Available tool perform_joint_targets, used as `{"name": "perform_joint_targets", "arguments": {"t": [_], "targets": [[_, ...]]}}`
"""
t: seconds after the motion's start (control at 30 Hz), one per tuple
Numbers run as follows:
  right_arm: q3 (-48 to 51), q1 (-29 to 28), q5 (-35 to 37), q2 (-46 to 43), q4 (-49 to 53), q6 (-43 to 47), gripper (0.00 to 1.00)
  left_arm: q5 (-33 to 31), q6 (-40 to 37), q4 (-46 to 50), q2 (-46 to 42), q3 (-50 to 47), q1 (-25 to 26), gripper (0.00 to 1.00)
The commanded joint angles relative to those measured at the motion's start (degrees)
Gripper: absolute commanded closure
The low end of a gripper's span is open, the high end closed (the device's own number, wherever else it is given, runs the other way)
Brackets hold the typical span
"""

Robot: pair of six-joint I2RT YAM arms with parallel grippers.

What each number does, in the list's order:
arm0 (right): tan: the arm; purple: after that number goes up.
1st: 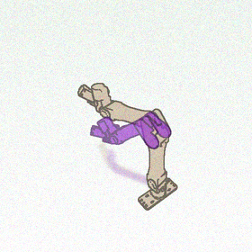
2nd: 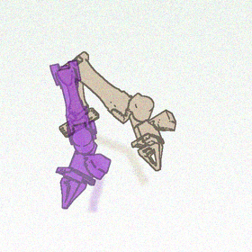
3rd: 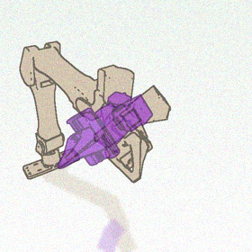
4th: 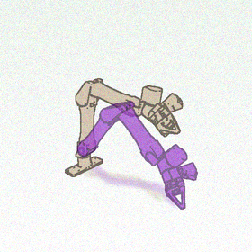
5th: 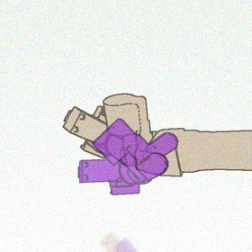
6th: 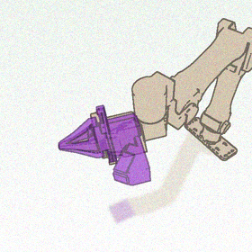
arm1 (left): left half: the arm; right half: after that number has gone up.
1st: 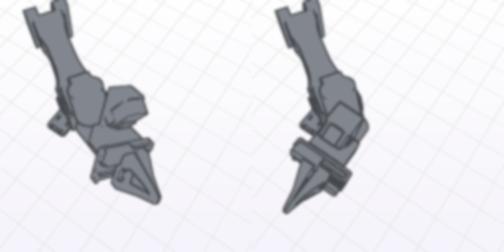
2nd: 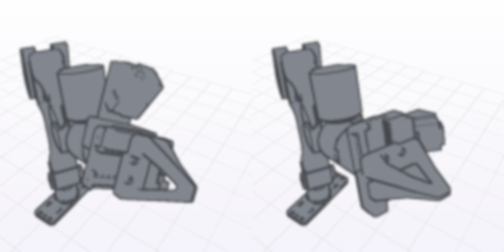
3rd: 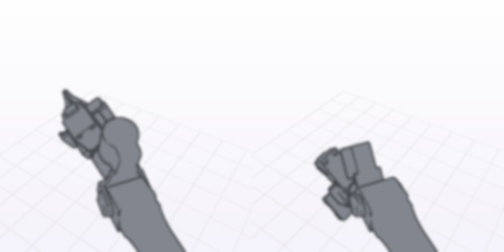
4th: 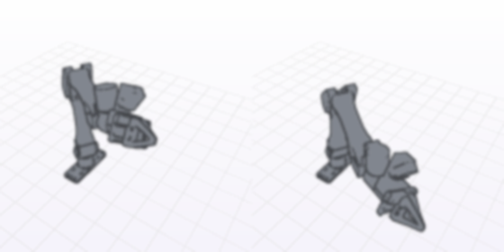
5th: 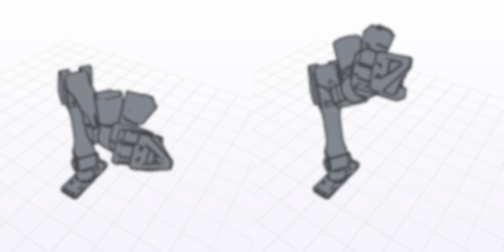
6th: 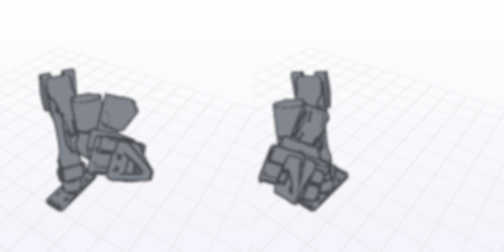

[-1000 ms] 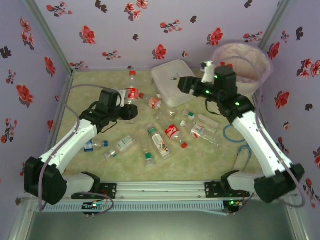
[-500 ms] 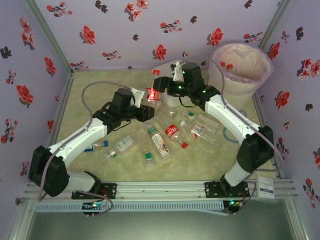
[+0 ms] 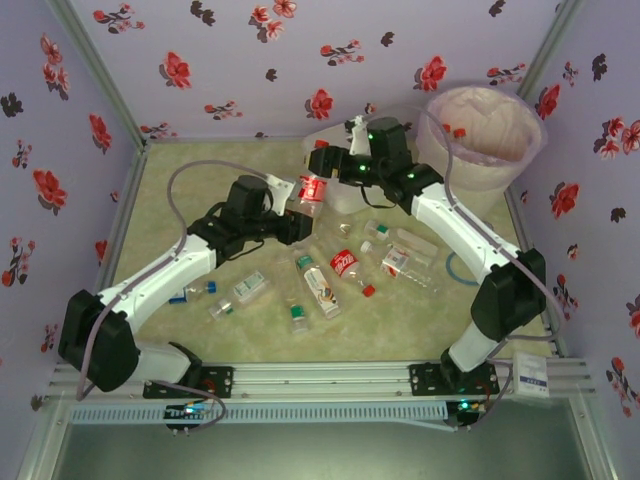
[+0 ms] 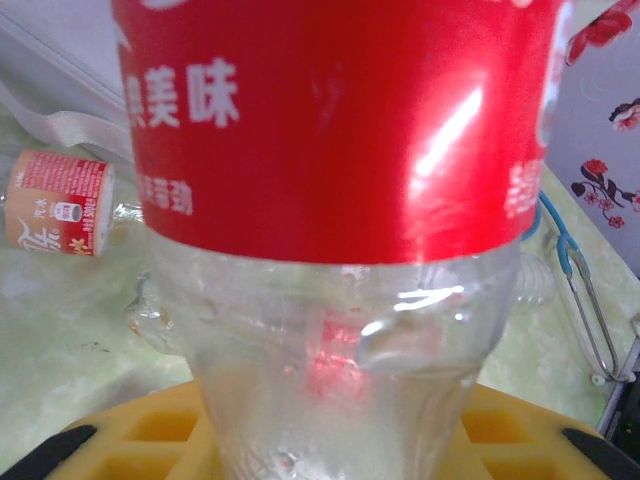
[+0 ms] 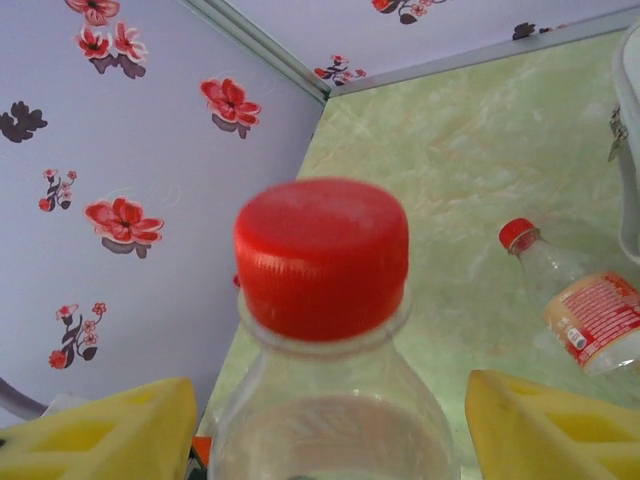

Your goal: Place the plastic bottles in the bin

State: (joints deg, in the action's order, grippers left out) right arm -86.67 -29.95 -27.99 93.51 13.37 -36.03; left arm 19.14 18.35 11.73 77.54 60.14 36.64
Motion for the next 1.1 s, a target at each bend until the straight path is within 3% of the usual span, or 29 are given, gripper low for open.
{"name": "perform_joint_targets", "arguments": {"t": [0.0,0.17,0.37,0.4,0.47,0.63,0.67,0.83,1.0,1.07], "targets": [[-2.0,1.1,-1.0,0.5,0.6,0.6,0.34,1.8,-2.3,0.1,0.3,2.5,1.0,1.00],[-1.8,1.4,-0.3,-0.3,2.6,2.1,0.38,2.7,-2.8,-0.2,0.3,2.8,1.7,1.00],[-0.3,2.2,1.3,-2.9,3.4,3.3,0.60,4.5,-3.0,-0.5,0.4,3.3,2.0,1.00],[-0.4,2.3,1.7,-3.3,3.8,3.7,0.62,4.2,-2.7,-0.6,0.3,3.1,1.9,0.96],[-1.0,2.7,2.5,-4.0,4.8,4.5,0.65,3.4,-1.8,-0.8,0.1,2.6,1.9,0.80],[-5.5,4.5,6.2,-6.0,10.4,9.1,0.72,-3.1,0.1,-2.8,-2.8,-0.1,1.9,0.04],[-7.0,5.2,7.6,-6.5,12.2,10.6,0.74,-4.6,0.5,-2.9,-3.7,-0.6,1.9,0.00],[-15.9,10.6,13.8,-8.6,19.7,18.6,0.84,-8.0,1.8,-2.6,-7.0,-2.9,1.6,0.00],[-26.6,13.8,27.9,-10.1,25.3,29.8,0.99,-8.3,3.2,-2.1,-8.9,-5.3,1.5,0.00],[-30.5,14.7,33.8,-10.2,25.8,33.4,1.00,-8.3,3.4,-2.2,-9.2,-5.6,1.6,0.00]]}}
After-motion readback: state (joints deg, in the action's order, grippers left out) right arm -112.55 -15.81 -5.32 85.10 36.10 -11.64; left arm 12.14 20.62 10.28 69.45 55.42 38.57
